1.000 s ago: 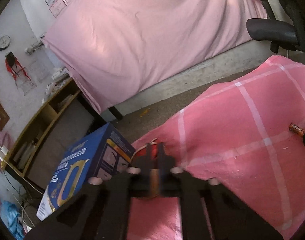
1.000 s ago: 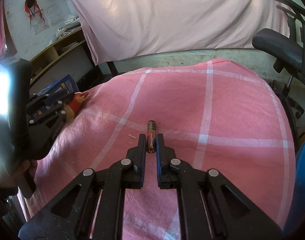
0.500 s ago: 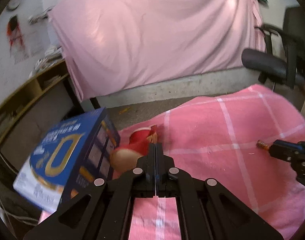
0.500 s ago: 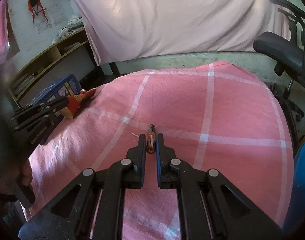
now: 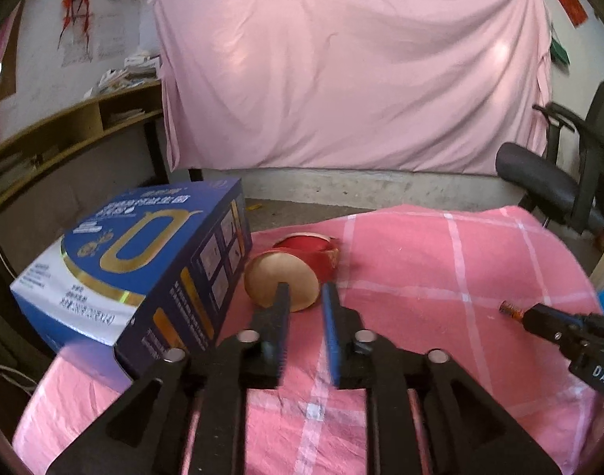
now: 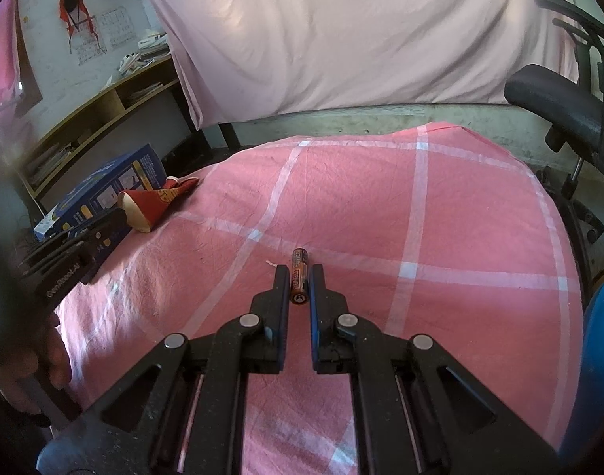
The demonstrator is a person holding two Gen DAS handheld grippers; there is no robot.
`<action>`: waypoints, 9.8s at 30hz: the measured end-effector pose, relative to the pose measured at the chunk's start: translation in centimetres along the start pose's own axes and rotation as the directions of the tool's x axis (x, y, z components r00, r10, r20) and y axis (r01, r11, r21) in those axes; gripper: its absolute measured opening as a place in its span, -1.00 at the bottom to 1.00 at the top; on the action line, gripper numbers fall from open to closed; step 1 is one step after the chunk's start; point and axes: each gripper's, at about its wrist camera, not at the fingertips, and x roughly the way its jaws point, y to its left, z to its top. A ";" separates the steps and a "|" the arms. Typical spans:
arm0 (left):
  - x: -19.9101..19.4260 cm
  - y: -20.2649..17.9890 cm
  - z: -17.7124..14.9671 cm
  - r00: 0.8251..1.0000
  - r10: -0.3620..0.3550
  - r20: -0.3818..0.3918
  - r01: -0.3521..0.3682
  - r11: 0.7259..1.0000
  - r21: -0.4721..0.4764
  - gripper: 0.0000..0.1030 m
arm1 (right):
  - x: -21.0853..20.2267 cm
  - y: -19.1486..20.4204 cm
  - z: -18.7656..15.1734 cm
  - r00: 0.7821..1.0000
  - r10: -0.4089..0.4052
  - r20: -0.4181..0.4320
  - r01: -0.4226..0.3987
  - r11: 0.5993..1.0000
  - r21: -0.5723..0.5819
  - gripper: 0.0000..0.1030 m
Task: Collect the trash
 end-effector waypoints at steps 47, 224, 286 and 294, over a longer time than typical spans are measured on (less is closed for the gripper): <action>4.5 -2.4 1.1 0.979 0.115 -0.169 -0.050 0.936 0.347 -0.47 | -1.4 -0.2 -0.5 0.999 0.021 0.039 -0.021 1.000 0.008 -0.34; -25.8 -0.8 -9.7 0.863 -0.458 0.215 0.436 0.889 0.142 0.96 | -31.6 10.2 -23.7 0.611 -0.586 0.532 0.507 0.806 0.305 1.00; -26.7 2.0 -13.0 0.865 -0.418 0.276 0.384 0.907 0.173 0.96 | -30.4 13.4 -25.6 0.600 -0.589 0.541 0.531 0.799 0.281 1.00; -26.7 2.1 -12.9 0.866 -0.418 0.274 0.385 0.908 0.167 0.96 | -30.4 13.4 -25.6 0.601 -0.589 0.540 0.530 0.800 0.283 1.00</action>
